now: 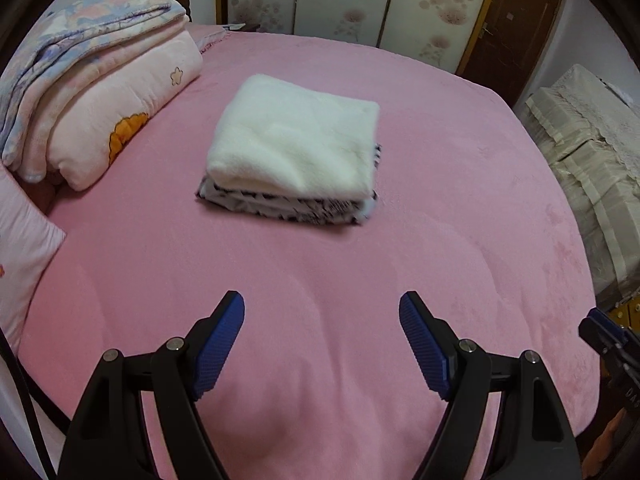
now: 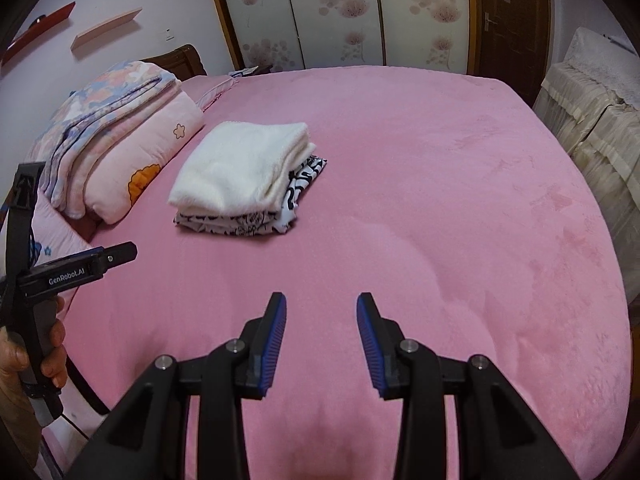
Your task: Fold large clothes
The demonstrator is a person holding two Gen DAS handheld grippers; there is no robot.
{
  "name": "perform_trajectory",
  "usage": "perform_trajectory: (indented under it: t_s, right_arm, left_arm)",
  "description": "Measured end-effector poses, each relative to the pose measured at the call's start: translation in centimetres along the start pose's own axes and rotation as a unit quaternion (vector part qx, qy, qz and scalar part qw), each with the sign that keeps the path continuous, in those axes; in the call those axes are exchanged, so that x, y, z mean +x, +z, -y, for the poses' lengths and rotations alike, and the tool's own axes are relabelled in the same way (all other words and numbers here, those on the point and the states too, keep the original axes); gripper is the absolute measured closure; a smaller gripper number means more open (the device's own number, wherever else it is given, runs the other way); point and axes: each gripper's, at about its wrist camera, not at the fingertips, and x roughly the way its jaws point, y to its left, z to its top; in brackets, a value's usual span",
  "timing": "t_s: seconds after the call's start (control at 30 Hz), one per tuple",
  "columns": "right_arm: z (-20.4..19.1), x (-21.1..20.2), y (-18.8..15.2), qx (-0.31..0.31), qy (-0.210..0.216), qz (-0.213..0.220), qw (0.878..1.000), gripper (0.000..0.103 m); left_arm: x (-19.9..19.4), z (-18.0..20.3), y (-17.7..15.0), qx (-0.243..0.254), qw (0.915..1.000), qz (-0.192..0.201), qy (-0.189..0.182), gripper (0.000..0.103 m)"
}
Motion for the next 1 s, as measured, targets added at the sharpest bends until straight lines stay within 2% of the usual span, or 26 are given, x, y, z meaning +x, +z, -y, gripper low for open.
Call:
perform_trajectory:
  t_s: [0.07, 0.3, 0.43, 0.5, 0.6, 0.7, 0.73, 0.77, 0.83, 1.0]
  right_arm:
    - [-0.1, -1.6, -2.1, -0.01, -0.009, 0.002, 1.0, 0.057]
    - [-0.5, -6.0, -10.0, -0.03, -0.043, 0.034, 0.998, 0.056]
    - [-0.1, -7.2, -13.6, -0.002, -0.05, 0.034, 0.998, 0.056]
    - [0.1, -7.9, -14.8, 0.006, -0.055, 0.043, 0.998, 0.056]
    - [0.5, -8.8, -16.1, 0.021, -0.06, 0.053, 0.997, 0.056]
    - [0.9, -9.6, -17.1, 0.044, -0.04, 0.058, 0.997, 0.055]
    - [1.0, -9.8, -17.3, 0.05, -0.032, 0.059, 0.996, 0.052]
    - [1.0, -9.9, -17.4, 0.055, -0.028, 0.06, 0.996, 0.044]
    - [1.2, -10.3, -17.6, 0.063, -0.021, 0.069, 0.995, 0.039]
    - [0.8, -10.7, -17.8, 0.062, -0.021, 0.079, 0.995, 0.039]
  left_arm:
    - [-1.0, 1.2, -1.8, 0.009, 1.0, 0.0, -0.005, 0.024]
    - [-4.0, 4.9, -9.7, 0.023, 0.9992, 0.026, -0.018, 0.021]
    - [-5.2, 6.2, -13.8, 0.014, 0.9995, 0.028, 0.006, 0.021]
    - [-6.3, 6.7, -15.6, 0.005, 0.9993, 0.037, 0.005, 0.021]
    - [-7.5, 7.2, -17.6, 0.002, 0.9989, 0.045, 0.011, 0.021]
    - [-8.8, 8.3, -19.1, 0.008, 0.9985, 0.052, 0.019, 0.021]
    - [-9.4, 8.8, -19.8, 0.011, 0.9981, 0.058, 0.02, 0.021]
    - [-9.8, 9.2, -20.1, 0.013, 0.9977, 0.063, 0.022, 0.021]
    - [-10.2, 9.5, -20.6, 0.014, 0.9969, 0.072, 0.028, 0.021]
    - [-10.6, 10.5, -21.1, 0.027, 0.9956, 0.082, 0.037, 0.021]
